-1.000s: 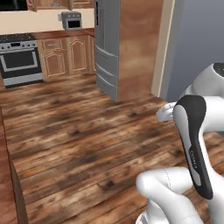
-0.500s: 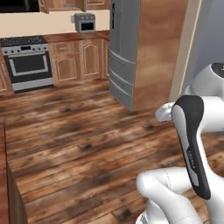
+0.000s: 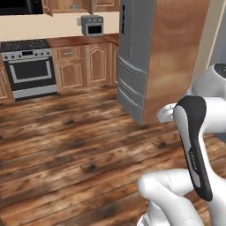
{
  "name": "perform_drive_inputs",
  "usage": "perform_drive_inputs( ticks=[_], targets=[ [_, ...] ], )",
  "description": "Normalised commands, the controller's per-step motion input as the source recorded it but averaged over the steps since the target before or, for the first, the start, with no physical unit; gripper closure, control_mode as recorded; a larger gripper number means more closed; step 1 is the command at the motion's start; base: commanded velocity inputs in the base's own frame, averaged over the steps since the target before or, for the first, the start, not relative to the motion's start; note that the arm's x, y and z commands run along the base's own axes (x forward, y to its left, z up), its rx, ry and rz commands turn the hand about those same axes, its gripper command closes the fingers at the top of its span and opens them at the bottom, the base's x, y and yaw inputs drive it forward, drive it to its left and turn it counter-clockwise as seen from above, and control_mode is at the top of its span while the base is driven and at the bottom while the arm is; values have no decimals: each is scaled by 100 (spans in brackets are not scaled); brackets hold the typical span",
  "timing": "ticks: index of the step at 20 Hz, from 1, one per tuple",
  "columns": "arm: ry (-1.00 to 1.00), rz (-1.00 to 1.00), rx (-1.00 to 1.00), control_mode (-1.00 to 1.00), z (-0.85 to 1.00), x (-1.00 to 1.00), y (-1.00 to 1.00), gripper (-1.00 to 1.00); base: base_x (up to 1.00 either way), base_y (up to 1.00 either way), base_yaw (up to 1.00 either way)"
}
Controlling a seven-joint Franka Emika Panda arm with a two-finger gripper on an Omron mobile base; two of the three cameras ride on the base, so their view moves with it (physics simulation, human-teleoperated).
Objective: Retrieve the tupperware and aluminum foil from the cabinet and place them on the dining counter near the plate with lemon wedges to prepare for storing leftovers.
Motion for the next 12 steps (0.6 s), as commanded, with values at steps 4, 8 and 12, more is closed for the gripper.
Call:
perform_drive_inputs(
  ticks=[4,8,12],
  targets=[
    [0,0,0,100,0,0,0,-100,100,-31,15],
    [0,0,0,100,0,0,0,-100,100,-38,16],
    [0,0,0,100,0,0,0,-100,100,-47,17]
  ],
)
